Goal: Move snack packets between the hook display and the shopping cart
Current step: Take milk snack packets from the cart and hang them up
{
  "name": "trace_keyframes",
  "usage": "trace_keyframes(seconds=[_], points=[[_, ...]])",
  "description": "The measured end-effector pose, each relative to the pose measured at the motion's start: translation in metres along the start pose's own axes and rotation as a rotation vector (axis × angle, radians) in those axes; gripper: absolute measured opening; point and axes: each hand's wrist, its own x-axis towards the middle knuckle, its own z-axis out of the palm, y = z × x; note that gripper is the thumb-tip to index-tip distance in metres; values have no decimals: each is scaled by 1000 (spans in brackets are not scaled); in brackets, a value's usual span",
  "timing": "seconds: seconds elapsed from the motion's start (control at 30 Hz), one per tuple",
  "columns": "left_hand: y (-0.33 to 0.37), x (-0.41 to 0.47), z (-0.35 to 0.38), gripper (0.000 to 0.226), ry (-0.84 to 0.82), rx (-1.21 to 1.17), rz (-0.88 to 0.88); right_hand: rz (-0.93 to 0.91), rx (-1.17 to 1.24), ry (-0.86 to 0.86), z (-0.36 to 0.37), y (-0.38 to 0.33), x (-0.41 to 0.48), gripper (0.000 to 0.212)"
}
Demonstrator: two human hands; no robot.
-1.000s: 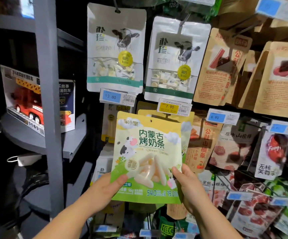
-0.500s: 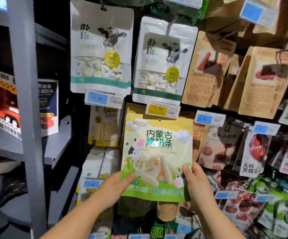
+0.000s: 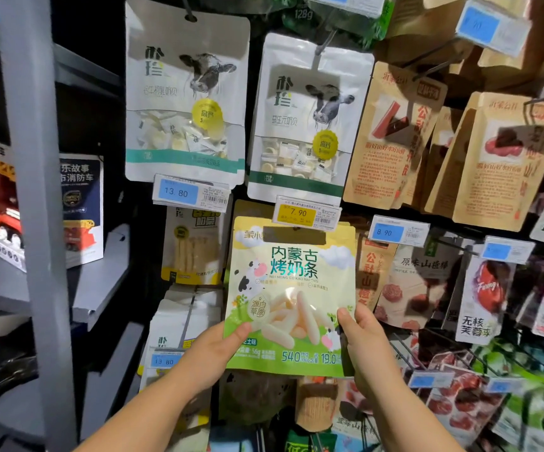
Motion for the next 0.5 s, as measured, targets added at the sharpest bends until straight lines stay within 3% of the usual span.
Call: trace_keyframes(seconds=[0.2, 0.33, 0.5], points=[[-7, 15, -4, 18, 42, 16, -14, 15, -12, -4, 8, 3, 12, 15], [-14, 28, -3, 31, 59, -140, -91, 34, 1, -4, 15, 5, 24, 16], [-18, 47, -2, 33, 104, -169, -147, 62, 10, -4, 24, 6, 39, 20]])
